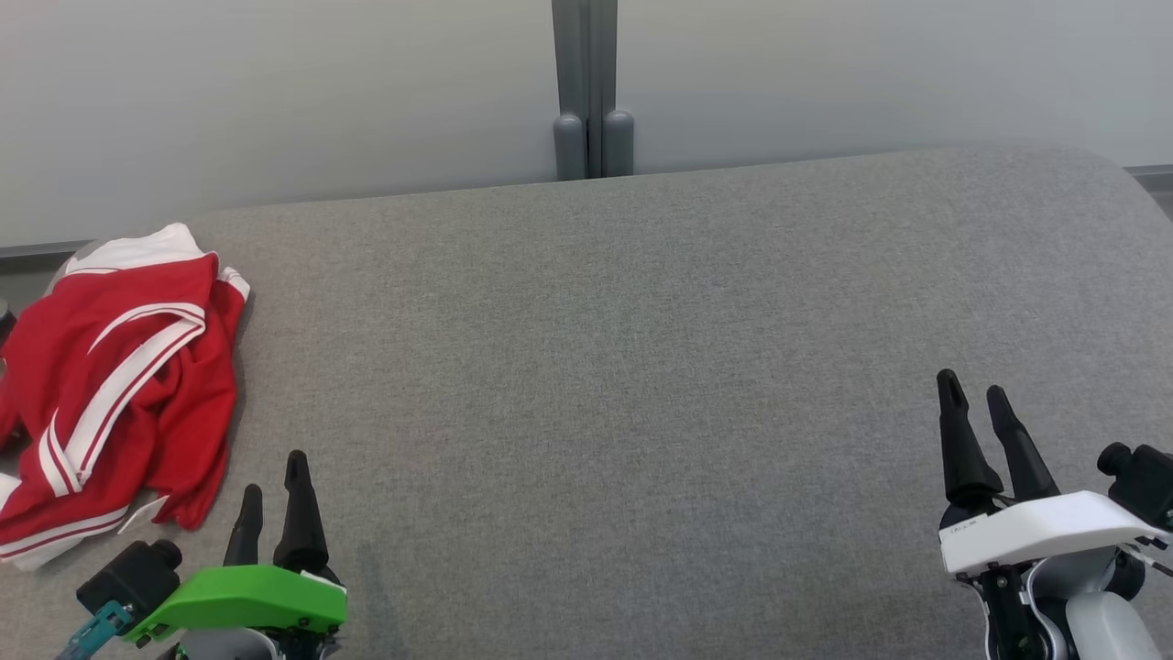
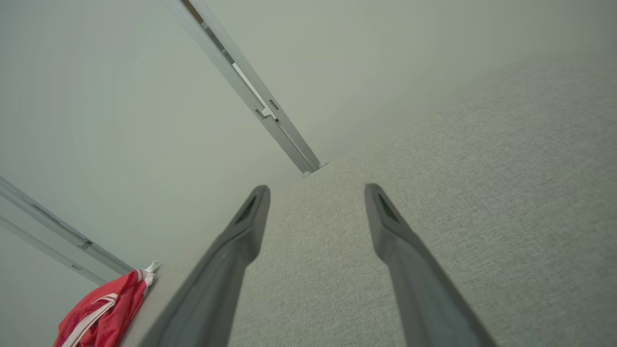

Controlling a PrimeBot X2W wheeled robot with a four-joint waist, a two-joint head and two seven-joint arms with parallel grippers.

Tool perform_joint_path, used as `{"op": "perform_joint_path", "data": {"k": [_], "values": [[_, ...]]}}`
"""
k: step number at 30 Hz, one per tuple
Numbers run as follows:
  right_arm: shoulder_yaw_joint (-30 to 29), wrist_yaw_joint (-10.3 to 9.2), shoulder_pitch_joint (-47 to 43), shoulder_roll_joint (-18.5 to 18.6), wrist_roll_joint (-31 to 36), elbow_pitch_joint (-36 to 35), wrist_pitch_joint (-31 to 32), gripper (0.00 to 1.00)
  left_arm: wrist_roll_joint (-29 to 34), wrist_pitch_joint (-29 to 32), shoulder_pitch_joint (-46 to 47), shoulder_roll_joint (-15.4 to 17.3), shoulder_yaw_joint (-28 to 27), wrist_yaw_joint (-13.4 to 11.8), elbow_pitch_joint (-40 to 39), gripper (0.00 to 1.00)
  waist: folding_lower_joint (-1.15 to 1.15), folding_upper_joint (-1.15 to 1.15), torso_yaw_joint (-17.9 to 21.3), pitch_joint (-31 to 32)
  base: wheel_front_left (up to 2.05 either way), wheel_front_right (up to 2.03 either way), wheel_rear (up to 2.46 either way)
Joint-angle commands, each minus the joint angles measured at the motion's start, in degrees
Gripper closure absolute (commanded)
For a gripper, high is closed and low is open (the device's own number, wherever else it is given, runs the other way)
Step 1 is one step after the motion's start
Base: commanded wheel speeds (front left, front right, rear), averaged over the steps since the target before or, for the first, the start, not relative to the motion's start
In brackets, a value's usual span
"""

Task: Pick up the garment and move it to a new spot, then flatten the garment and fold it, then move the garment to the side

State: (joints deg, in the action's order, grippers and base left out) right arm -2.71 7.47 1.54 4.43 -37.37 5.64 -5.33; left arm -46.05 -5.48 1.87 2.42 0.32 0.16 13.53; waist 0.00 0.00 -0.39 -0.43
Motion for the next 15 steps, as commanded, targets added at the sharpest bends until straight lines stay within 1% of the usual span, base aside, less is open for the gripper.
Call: {"op": "perform_joint_path", "data": {"k": [1,9,15], "values": [[0.2,0.02,0.2,0.6,2.3,-1.1,-0.8,0.0,2.3,-0.6,0.3,0.5,0.2,-0.3,-0.8,0.0,0.0,0.0,0.0,0.0,0.0,0.0,0.0],[0.8,0.02,0.2,1.1,8.4,-1.5,-2.1,0.0,9.1,-2.0,0.0,0.5,0.5,-0.3,-1.0,0.0,0.0,0.0,-0.1,0.0,0.0,0.0,0.0],[0.9,0.02,0.3,1.4,12.4,-1.4,-3.1,0.0,13.9,-2.9,-0.5,0.5,0.9,0.5,-1.0,0.0,0.0,0.0,-0.1,0.1,0.0,0.0,0.0]]}}
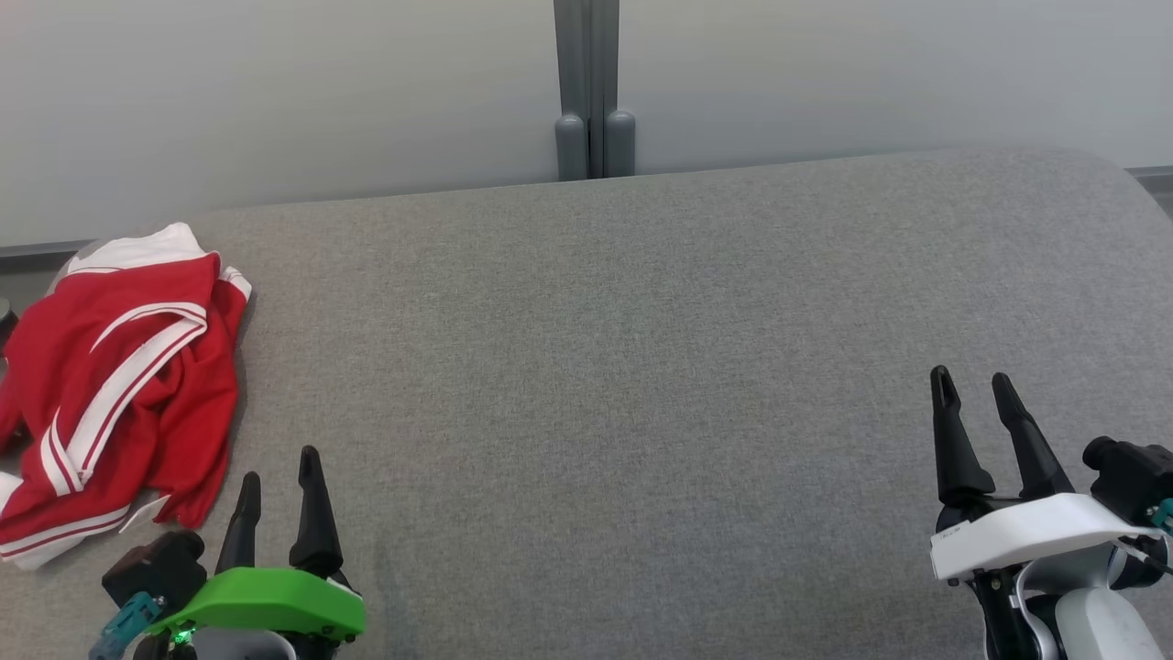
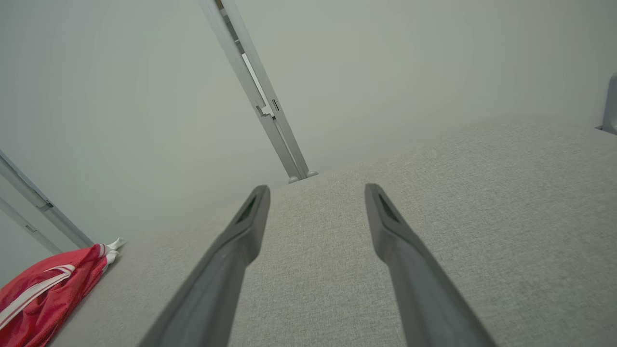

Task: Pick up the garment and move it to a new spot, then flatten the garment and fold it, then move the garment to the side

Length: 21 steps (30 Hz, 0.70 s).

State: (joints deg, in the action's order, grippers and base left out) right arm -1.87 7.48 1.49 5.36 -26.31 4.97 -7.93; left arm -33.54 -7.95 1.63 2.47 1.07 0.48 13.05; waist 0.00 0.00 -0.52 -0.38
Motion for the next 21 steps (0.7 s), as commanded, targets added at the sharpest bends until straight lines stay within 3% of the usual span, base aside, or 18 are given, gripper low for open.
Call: {"op": "perform_joint_path", "data": {"k": [1,21], "values": [[0.1,0.01,0.4,0.5,2.0,-0.7,-0.6,0.0,2.2,-0.5,-0.3,0.5,0.2,0.4,-0.3,0.0,0.0,0.0,0.0,0.0,0.0,0.0,0.0],[-1.2,0.02,0.4,1.0,12.3,0.1,-3.4,0.0,14.2,-3.4,-1.0,0.5,0.7,0.3,-0.4,0.0,0.0,0.0,-0.2,0.0,0.0,0.0,0.0]]}}
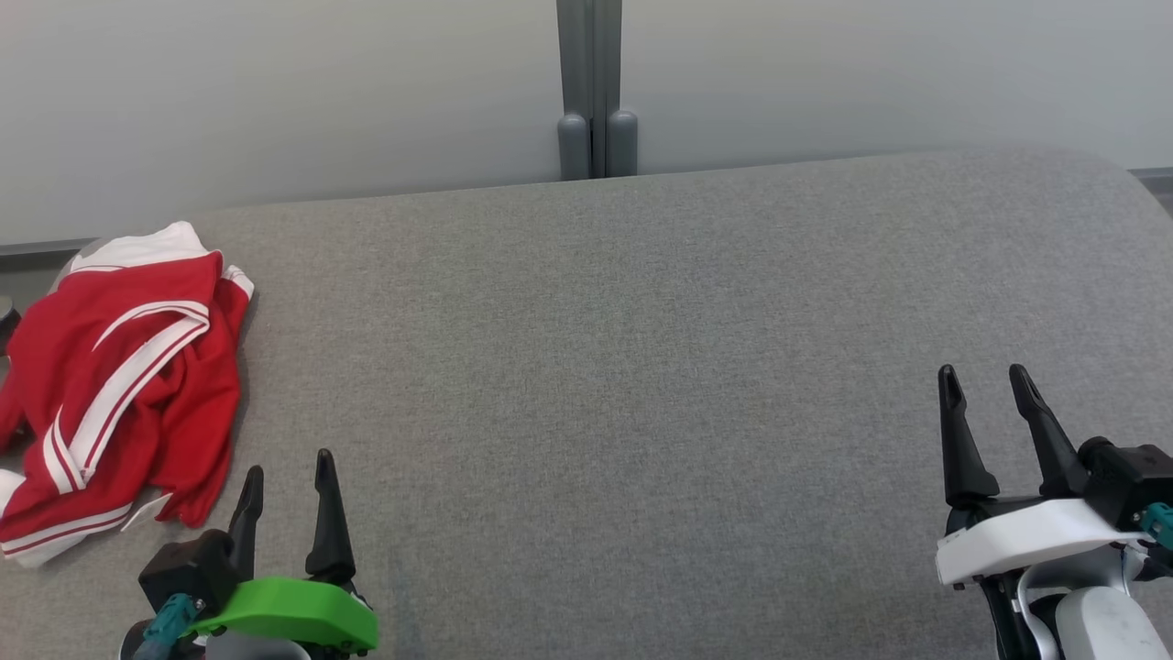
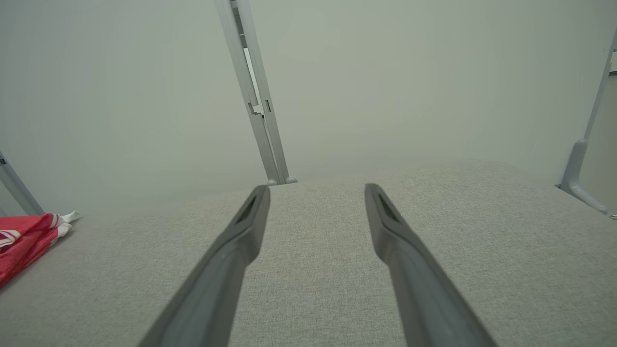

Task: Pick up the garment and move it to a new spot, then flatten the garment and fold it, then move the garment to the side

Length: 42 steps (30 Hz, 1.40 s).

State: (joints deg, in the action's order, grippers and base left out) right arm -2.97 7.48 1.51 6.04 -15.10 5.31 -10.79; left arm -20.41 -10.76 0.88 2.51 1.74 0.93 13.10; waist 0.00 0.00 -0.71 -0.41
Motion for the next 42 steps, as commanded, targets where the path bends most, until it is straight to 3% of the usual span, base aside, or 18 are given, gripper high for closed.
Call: {"op": "perform_joint_path", "data": {"k": [1,17,42], "values": [[-0.1,0.02,0.3,0.3,1.5,-0.2,-0.6,0.0,1.6,-0.7,-0.3,0.5,0.0,-0.1,-0.5,0.0,0.0,0.0,0.0,0.0,0.0,0.0,0.0],[-0.7,0.02,0.1,0.6,8.1,0.0,-2.6,0.0,9.1,-2.5,-1.1,0.5,0.1,2.0,0.5,0.0,0.0,0.0,-0.3,0.0,0.0,0.0,0.0],[-0.7,0.01,-0.7,0.9,13.6,1.6,-4.4,0.0,15.1,-4.5,-1.3,0.6,-1.4,1.4,1.5,0.0,0.0,0.0,-0.4,0.0,0.0,0.0,0.0]]}}
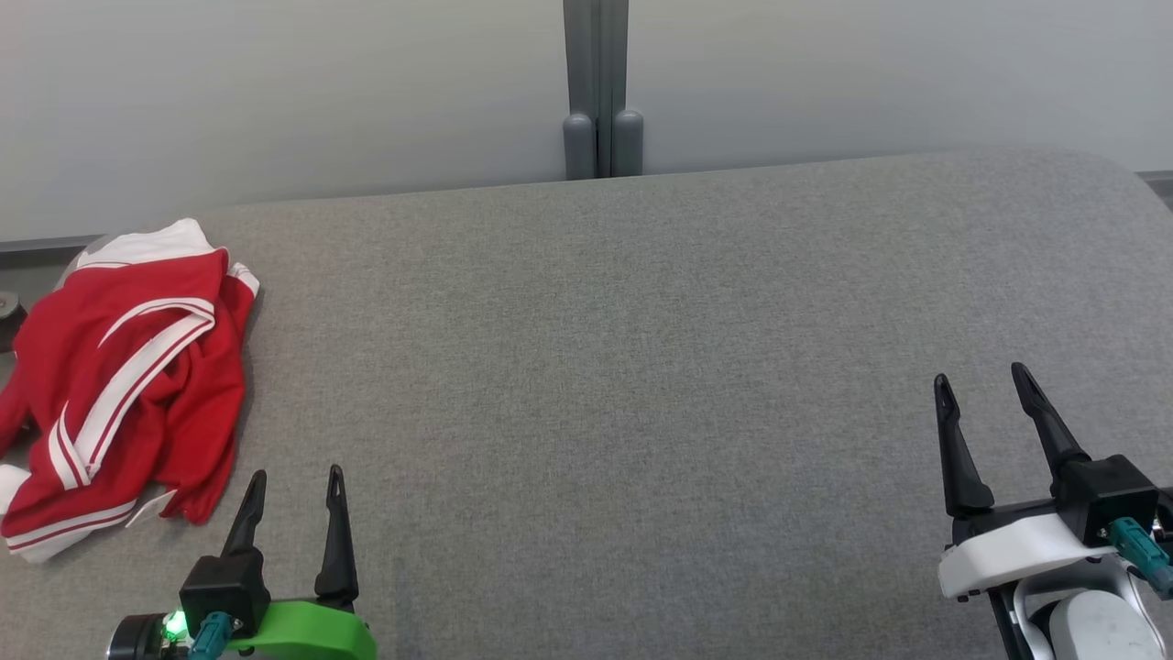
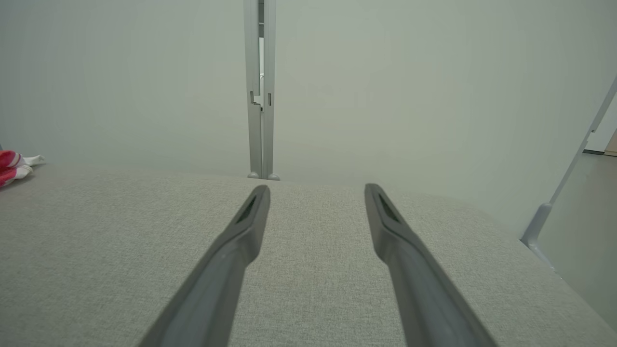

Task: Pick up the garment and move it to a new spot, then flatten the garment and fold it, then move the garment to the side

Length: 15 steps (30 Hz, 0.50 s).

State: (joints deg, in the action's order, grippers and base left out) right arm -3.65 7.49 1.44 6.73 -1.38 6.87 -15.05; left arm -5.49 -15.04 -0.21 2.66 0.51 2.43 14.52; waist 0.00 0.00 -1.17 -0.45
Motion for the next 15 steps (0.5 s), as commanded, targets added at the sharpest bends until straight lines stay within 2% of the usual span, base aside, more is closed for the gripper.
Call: {"op": "perform_joint_path", "data": {"k": [1,11,15], "values": [[-0.1,0.0,-0.6,0.3,-0.2,0.1,-0.2,0.0,0.1,-0.2,-0.1,0.4,-0.1,-0.1,0.1,0.0,0.0,0.0,0.0,0.1,0.0,0.0,0.0],[-0.2,0.0,-0.9,0.3,-0.5,0.2,-0.2,0.0,-0.2,-0.2,0.2,0.4,0.1,-0.3,0.2,0.0,0.0,0.0,-0.3,0.3,0.0,0.0,0.0],[0.0,0.0,-1.1,0.4,-0.7,0.3,-0.2,0.0,-0.1,-0.2,0.8,0.4,0.3,0.0,0.3,0.0,0.0,0.0,-1.7,0.1,0.0,0.0,0.0]]}}
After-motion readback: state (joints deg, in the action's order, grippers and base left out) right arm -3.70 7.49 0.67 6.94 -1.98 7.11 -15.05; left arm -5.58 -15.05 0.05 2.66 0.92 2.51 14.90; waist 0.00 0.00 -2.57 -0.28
